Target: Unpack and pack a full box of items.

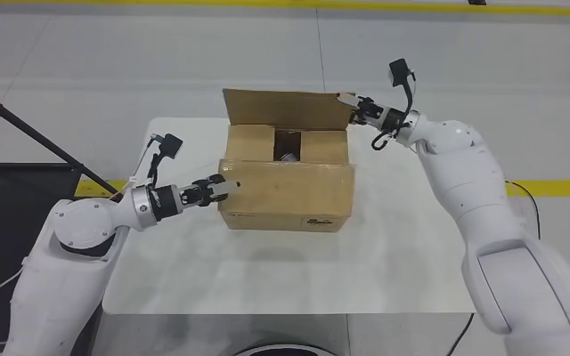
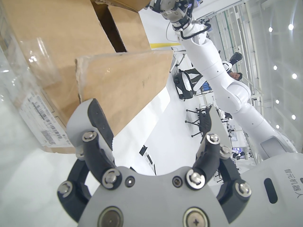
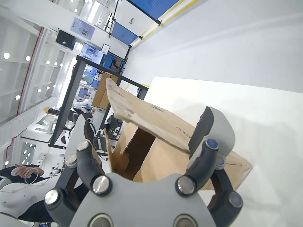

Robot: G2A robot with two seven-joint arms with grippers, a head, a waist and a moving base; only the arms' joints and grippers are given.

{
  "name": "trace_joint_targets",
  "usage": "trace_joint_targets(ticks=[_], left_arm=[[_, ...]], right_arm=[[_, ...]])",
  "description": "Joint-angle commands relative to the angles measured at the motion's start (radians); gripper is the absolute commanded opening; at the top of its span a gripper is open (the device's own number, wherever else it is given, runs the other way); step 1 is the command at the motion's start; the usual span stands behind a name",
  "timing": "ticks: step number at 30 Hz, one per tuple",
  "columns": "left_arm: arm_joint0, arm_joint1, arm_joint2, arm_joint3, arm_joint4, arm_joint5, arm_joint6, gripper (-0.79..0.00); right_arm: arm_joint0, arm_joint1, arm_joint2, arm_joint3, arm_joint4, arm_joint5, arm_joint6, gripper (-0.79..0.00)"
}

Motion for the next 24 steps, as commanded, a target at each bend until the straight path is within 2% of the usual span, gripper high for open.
trace_joint_targets(ticks=[1,5,9,17,24], left_arm=[[-0.004,0.0,0.008,0.002,0.005,0.004,0.01,0.0],[-0.009,0.0,0.021,0.004,0.015,0.01,0.025,0.0],[-0.014,-0.001,0.034,0.006,0.027,0.017,0.038,0.0],[-0.033,-0.002,0.064,0.012,0.051,0.045,0.068,0.0],[-0.048,-0.004,0.093,0.022,0.076,0.067,0.092,0.0]], right_arm=[[0.0,0.006,0.016,0.001,0.027,-0.023,0.037,0.0],[-0.008,0.019,0.048,-0.013,0.087,-0.059,0.13,0.0],[-0.038,0.042,0.067,-0.103,0.135,0.003,0.192,0.0],[-0.128,0.117,0.084,-0.325,0.153,0.099,0.287,0.0],[-0.159,0.157,0.086,-0.388,0.19,0.242,0.43,0.0]])
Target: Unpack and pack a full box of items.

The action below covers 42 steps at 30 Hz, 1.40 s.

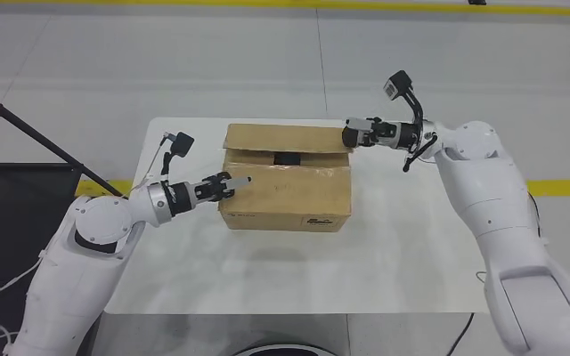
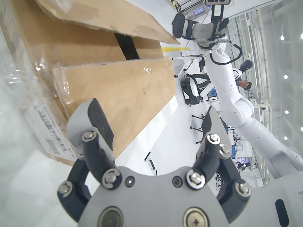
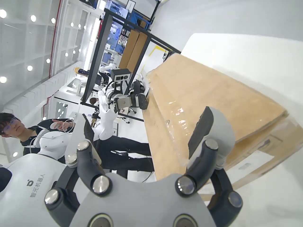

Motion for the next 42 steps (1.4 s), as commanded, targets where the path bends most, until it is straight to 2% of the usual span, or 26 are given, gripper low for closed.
trace_joint_targets(ticks=[1,10,16,21,28,38,42], left_arm=[[-0.004,-0.001,0.008,0.004,0.008,0.007,0.009,0.0],[-0.006,-0.003,0.02,0.008,0.014,0.014,0.057,0.0],[0.015,-0.003,-0.005,-0.008,-0.001,-0.004,0.112,0.0],[0.072,-0.001,-0.083,-0.039,-0.054,-0.037,0.201,0.0],[0.223,-0.003,-0.236,-0.086,-0.159,-0.06,0.369,0.0],[0.223,-0.003,-0.236,-0.086,-0.159,-0.06,0.369,0.0],[0.253,-0.013,-0.216,-0.08,-0.198,-0.01,0.469,0.0]], right_arm=[[-0.001,0.003,-0.006,0.003,0.013,0.044,0.044,0.0],[0.017,-0.034,-0.069,0.083,0.049,0.126,0.125,0.0],[0.036,-0.058,-0.095,0.133,0.049,0.144,0.119,0.0],[0.043,-0.071,-0.107,0.169,0.045,0.14,0.113,0.0],[0.048,-0.078,-0.11,0.192,0.046,0.137,0.121,0.0],[0.048,-0.078,-0.11,0.192,0.046,0.137,0.121,0.0],[0.048,-0.078,-0.11,0.192,0.046,0.137,0.121,0.0]])
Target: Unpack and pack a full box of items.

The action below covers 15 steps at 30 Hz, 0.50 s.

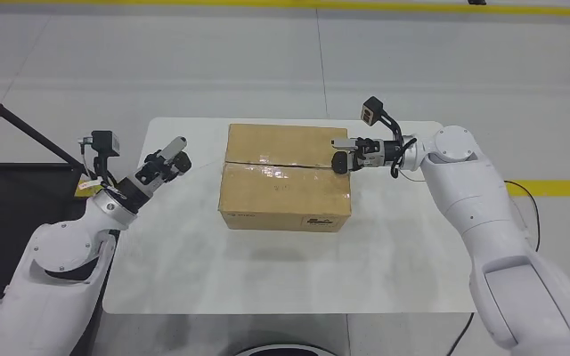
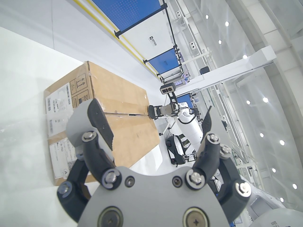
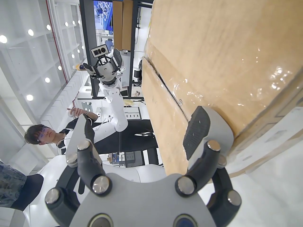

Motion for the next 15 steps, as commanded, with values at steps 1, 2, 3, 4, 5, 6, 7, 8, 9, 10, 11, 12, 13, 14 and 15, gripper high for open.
trace_joint_targets(ticks=[1,2,3,4,5,6,7,8,9,10,11,12,13,14,15], left_arm=[[0.032,-0.009,0.02,0.004,-0.047,0.038,0.102,0.0],[0.05,-0.014,0.025,0.006,-0.064,0.057,0.157,0.0],[0.068,-0.019,0.035,-0.003,-0.082,0.068,0.197,0.0],[0.088,-0.023,0.043,-0.011,-0.096,0.076,0.225,0.0],[0.107,-0.026,0.044,-0.014,-0.093,0.084,0.27,0.0],[0.124,-0.03,0.051,-0.023,-0.099,0.089,0.306,0.0],[0.14,-0.033,0.057,-0.025,-0.114,0.098,0.333,0.0],[0.152,-0.036,0.061,-0.023,-0.112,0.117,0.37,0.0],[0.163,-0.039,0.072,-0.024,-0.121,0.144,0.397,0.0],[0.168,-0.043,0.082,-0.025,-0.144,0.172,0.415,0.0],[0.169,-0.046,0.091,-0.023,-0.158,0.183,0.428,0.0],[0.17,-0.049,0.1,-0.017,-0.163,0.194,0.44,0.0],[0.17,-0.052,0.109,-0.014,-0.175,0.2,0.447,0.0],[0.169,-0.054,0.119,-0.01,-0.182,0.205,0.449,0.0],[0.167,-0.056,0.127,-0.003,-0.173,0.211,0.456,0.0]], right_arm=[[0.0,0.0,0.0,0.0,0.0,0.0,0.0,0.0],[0.0,0.0,0.0,0.0,0.0,0.0,0.0,0.0],[0.0,0.0,0.0,0.0,0.0,0.0,0.0,0.0],[0.0,0.0,0.0,0.0,0.0,0.0,0.0,0.0],[0.0,0.0,0.0,0.0,0.0,0.0,0.0,0.0],[0.0,0.0,0.0,0.0,0.0,0.0,0.0,0.0],[0.0,0.0,0.0,0.0,0.0,0.0,0.0,0.0],[0.0,0.0,0.0,0.0,0.0,0.0,0.0,0.0],[0.0,0.0,0.0,0.0,0.0,0.0,0.0,0.0],[0.0,0.0,0.0,0.0,0.0,0.0,0.0,0.0],[0.0,0.0,0.0,0.0,0.0,0.0,0.0,0.0],[0.0,0.0,0.0,0.0,0.0,0.0,0.0,0.0],[0.0,0.0,0.0,0.0,0.0,0.0,0.0,0.0],[0.0,0.0,0.0,0.0,0.0,0.0,0.0,0.0],[0.0,0.0,0.0,0.0,0.0,0.0,0.0,0.0]])
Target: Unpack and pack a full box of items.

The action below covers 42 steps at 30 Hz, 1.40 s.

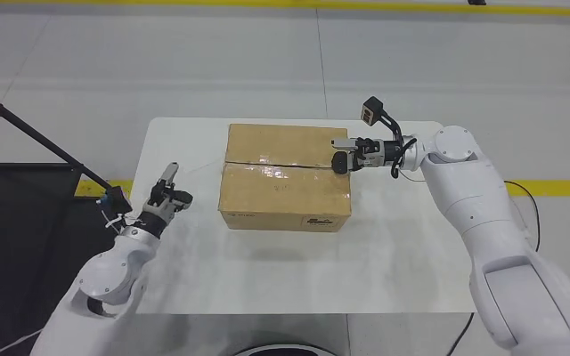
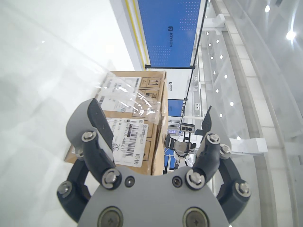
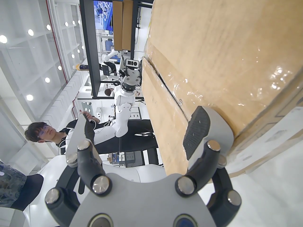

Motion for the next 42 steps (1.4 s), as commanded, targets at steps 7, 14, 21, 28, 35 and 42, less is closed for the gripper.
trace_joint_targets(ticks=[7,14,21,28,35,42], left_arm=[[-0.101,-0.026,0.087,0.133,-0.021,0.017,0.079,0.0],[-0.214,-0.056,0.17,0.264,-0.037,-0.056,0.15,0.0],[-0.279,-0.078,0.176,0.355,-0.153,-0.089,0.145,0.0],[-0.291,-0.089,0.152,0.365,-0.156,-0.14,0.181,0.0],[-0.256,-0.089,0.088,0.261,-0.087,-0.187,0.224,0.0],[-0.223,-0.091,0.035,0.117,0.011,-0.212,0.282,0.0]], right_arm=[[0.0,0.0,0.0,0.0,0.0,0.0,0.0,0.0],[0.0,0.0,0.0,0.0,0.0,0.0,0.0,0.0],[0.0,0.0,0.0,0.0,0.0,0.0,0.0,0.0],[0.0,0.0,0.0,0.0,0.0,0.0,0.0,0.0],[0.0,0.0,0.0,0.0,0.0,0.0,0.0,0.0],[0.0,0.0,0.0,0.0,0.0,0.0,0.0,0.0]])
